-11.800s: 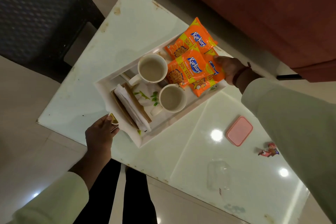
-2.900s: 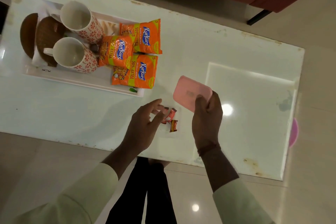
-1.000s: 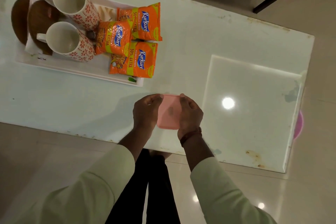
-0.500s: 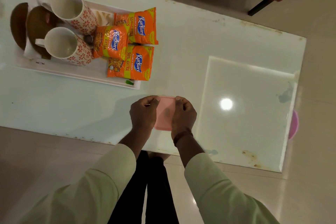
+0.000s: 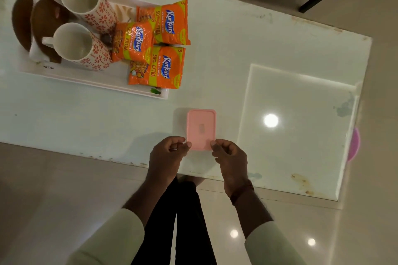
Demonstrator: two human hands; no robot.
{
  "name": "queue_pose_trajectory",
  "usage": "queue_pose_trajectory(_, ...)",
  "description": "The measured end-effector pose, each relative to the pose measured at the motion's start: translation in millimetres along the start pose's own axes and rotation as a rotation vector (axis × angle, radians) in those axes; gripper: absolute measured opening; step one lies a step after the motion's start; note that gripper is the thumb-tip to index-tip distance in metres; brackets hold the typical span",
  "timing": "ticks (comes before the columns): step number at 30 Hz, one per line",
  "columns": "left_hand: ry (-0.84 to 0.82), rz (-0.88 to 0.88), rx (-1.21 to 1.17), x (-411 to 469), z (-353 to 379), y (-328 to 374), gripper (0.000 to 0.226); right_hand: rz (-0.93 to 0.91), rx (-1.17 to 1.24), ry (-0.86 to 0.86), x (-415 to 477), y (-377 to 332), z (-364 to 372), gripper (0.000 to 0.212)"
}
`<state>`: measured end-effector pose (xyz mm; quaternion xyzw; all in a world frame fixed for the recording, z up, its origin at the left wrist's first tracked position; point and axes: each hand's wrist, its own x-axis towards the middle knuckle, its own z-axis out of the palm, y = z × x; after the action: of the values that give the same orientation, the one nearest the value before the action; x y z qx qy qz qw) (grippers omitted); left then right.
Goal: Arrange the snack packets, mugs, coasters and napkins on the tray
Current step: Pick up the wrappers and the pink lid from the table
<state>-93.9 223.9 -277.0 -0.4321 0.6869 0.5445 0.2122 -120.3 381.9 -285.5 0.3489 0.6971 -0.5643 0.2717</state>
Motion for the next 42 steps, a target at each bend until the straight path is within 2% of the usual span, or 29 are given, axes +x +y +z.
queue_pose_trajectory(2,0.017,0.0,-0.013,-1.6,1.9,0.3,0.03,0.011,0.024,-0.006,0.0,-0.4,1.7,0.007)
queue_pose_trajectory(9,-0.02,0.006,-0.023,7.2,0.0,3.0,0.019,0.027,0.006,-0.005,4.8,-0.5,7.8,0.015)
queue_pose_trajectory(15,0.018,0.014,0.074,8.5,3.7,5.6,0.024,0.046,0.024,0.024,6.1,-3.7,10.2,0.015)
queue_pose_trajectory(19,-0.024,0.007,0.21,12.6,-5.2,13.0,0.021,0.119,-0.025,-0.05,7.5,-15.3,1.4,0.021)
queue_pose_trajectory(22,-0.045,0.069,0.28,21.8,-8.3,22.6,0.027,0.046,-0.172,-0.076,17.3,-26.5,0.9,0.029)
queue_pose_trajectory(28,0.02,0.079,0.197,34.0,-0.6,22.6,0.024,-0.045,-0.145,0.052,25.3,-26.1,12.1,0.013)
queue_pose_trajectory(31,0.077,0.142,0.256,29.8,0.0,27.5,0.024,-0.089,-0.218,0.1,22.2,-29.8,15.9,0.009)
queue_pose_trajectory(35,0.184,0.259,0.273,35.1,-1.5,56.0,0.022,-0.156,-0.198,0.116,32.5,-55.6,20.1,0.009)
queue_pose_trajectory(39,0.234,0.418,0.307,52.9,-1.5,94.5,0.022,-0.221,-0.17,0.148,52.1,-87.8,28.7,0.008)
queue_pose_trajectory(42,0.257,0.47,0.322,69.0,0.9,117.1,0.021,-0.226,-0.177,0.168,68.8,-108.4,36.3,0.013)
